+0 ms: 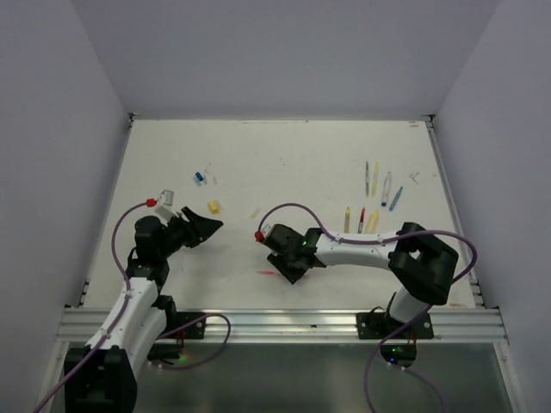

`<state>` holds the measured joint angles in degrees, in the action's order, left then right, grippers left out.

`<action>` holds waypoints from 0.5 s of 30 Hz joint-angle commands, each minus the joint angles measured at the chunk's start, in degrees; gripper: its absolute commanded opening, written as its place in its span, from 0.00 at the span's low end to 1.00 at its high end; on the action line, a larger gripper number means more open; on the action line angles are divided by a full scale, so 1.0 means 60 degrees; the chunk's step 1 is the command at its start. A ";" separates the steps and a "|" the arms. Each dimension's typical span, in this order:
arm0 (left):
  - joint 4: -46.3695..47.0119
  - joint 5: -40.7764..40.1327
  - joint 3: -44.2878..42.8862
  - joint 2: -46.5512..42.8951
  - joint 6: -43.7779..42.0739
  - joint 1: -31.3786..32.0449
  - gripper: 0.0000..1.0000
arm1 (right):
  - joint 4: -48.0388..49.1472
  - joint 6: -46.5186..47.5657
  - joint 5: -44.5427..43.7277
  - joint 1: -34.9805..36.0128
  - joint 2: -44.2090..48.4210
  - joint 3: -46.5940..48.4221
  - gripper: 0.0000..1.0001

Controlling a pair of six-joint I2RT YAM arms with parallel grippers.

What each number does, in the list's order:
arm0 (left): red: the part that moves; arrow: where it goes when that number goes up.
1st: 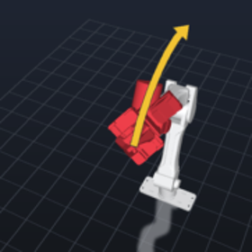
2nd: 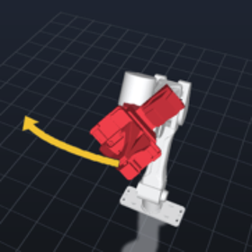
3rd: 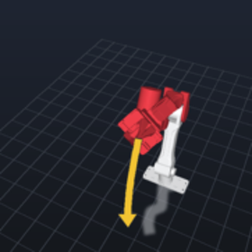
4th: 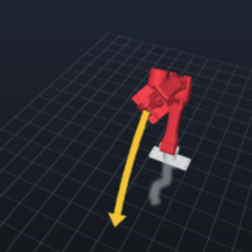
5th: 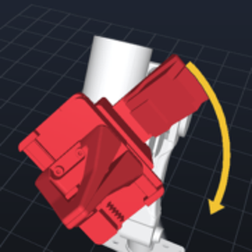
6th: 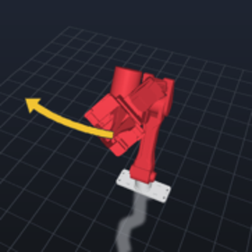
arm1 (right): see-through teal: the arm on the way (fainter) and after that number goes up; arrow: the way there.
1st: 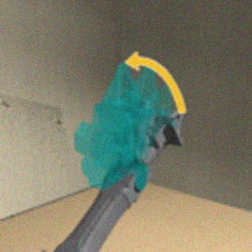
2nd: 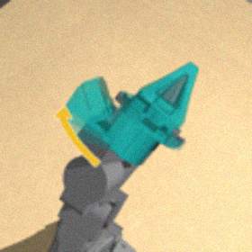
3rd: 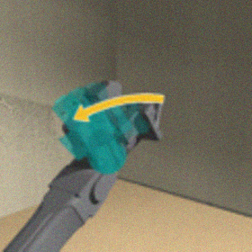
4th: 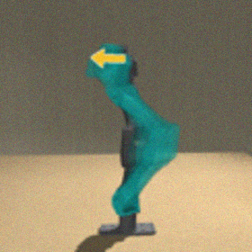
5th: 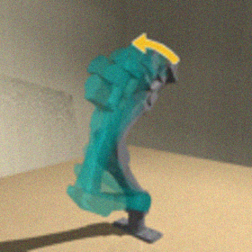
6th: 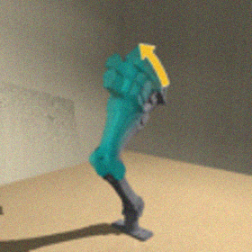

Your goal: Open the pen caps

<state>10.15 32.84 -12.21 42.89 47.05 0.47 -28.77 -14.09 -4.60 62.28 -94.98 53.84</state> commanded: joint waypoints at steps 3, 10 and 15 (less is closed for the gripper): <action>-0.0022 0.0211 0.0057 -0.0352 0.0142 0.0054 0.53 | 0.1251 -0.0465 0.1074 0.0430 -0.0913 0.0064 0.22; 0.0080 0.0210 0.0145 -0.0191 0.0113 0.0054 0.54 | 0.1982 -0.0815 0.1046 0.0635 -0.1324 -0.0082 0.00; 0.0022 0.0108 0.0174 -0.0089 0.0127 0.0054 0.54 | 0.2334 -0.1021 0.0782 0.0636 -0.0769 -0.0507 0.00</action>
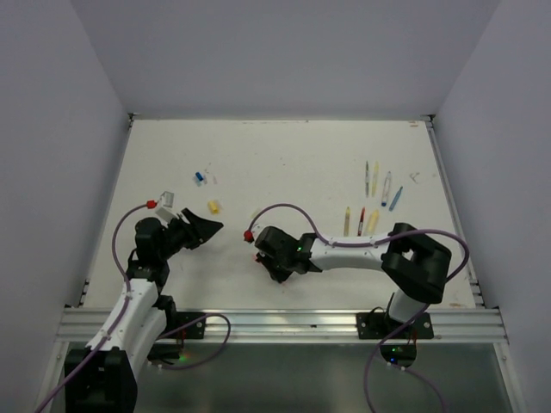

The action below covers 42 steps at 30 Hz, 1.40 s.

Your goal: Open the pen caps

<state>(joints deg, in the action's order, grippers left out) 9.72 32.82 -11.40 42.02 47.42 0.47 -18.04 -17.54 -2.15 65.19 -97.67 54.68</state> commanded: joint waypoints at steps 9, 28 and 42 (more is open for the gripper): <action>0.1688 0.0945 0.0639 0.0320 0.1060 0.0068 0.54 | -0.0083 -0.0709 -0.0768 0.0122 0.1715 -0.0587 0.00; 0.2790 -0.0840 0.0025 0.1594 0.1399 0.2674 0.54 | 0.0737 -0.0944 0.0607 -0.0845 0.3182 -0.0910 0.00; 0.3537 -0.1339 -0.0136 0.2284 0.1589 0.3466 0.55 | 0.1161 -0.1193 0.1399 -0.0831 0.2772 -0.0704 0.00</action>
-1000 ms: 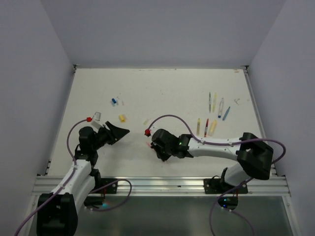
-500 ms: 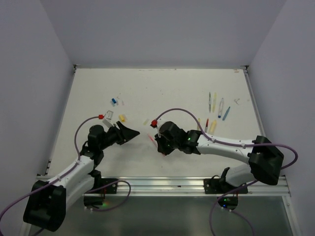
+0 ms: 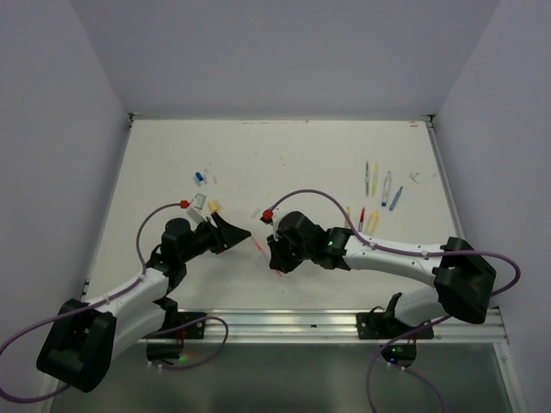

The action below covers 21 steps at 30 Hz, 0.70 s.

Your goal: Open the pen caps

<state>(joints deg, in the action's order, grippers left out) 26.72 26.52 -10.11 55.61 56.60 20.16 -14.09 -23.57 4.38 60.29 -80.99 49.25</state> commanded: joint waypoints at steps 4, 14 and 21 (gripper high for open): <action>0.0878 -0.0421 -0.0308 0.0266 0.0118 0.0360 0.55 | 0.0561 -0.0217 0.0397 -0.0029 -0.0124 0.0257 0.00; 0.1509 -0.0729 -0.0395 0.0984 0.0323 0.1004 0.54 | 0.0634 -0.0261 0.0500 -0.0029 -0.0139 0.0389 0.00; 0.1567 -0.0788 -0.0366 0.0927 0.0352 0.1137 0.41 | 0.0736 -0.0275 0.0602 -0.0015 -0.0286 0.0390 0.00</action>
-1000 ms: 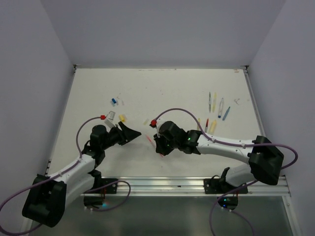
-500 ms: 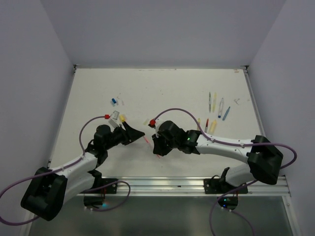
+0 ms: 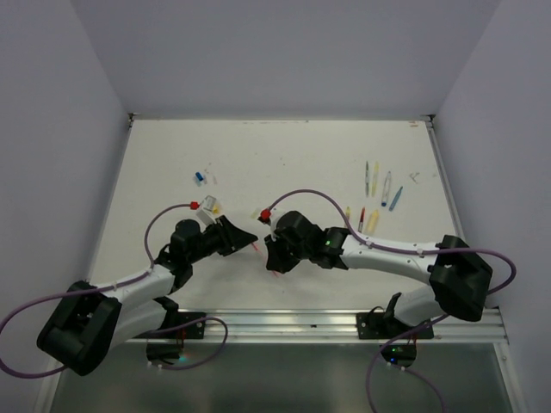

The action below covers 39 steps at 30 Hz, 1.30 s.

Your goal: Open the pen caps

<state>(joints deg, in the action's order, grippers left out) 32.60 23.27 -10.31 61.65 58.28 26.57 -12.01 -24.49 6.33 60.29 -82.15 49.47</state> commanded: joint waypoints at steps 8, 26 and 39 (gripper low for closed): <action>0.0558 -0.0230 -0.0319 -0.0050 -0.0016 0.0069 0.00 | 0.0391 -0.0108 0.0322 0.0000 -0.0005 0.0295 0.00; -0.1167 -0.0742 -0.0787 -0.1368 -0.0089 0.0055 0.00 | 0.0127 0.0186 0.0250 0.0146 -0.1118 0.1467 0.00; -0.2342 -0.0685 -0.2251 -0.0329 -0.1099 -0.1394 0.00 | -0.0225 -0.0005 -0.0673 0.0366 -0.0913 0.0603 0.00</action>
<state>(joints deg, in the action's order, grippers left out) 18.35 17.87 -19.84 58.85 55.02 21.45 -12.64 -23.64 3.92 61.58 -88.73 54.43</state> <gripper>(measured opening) 0.053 0.008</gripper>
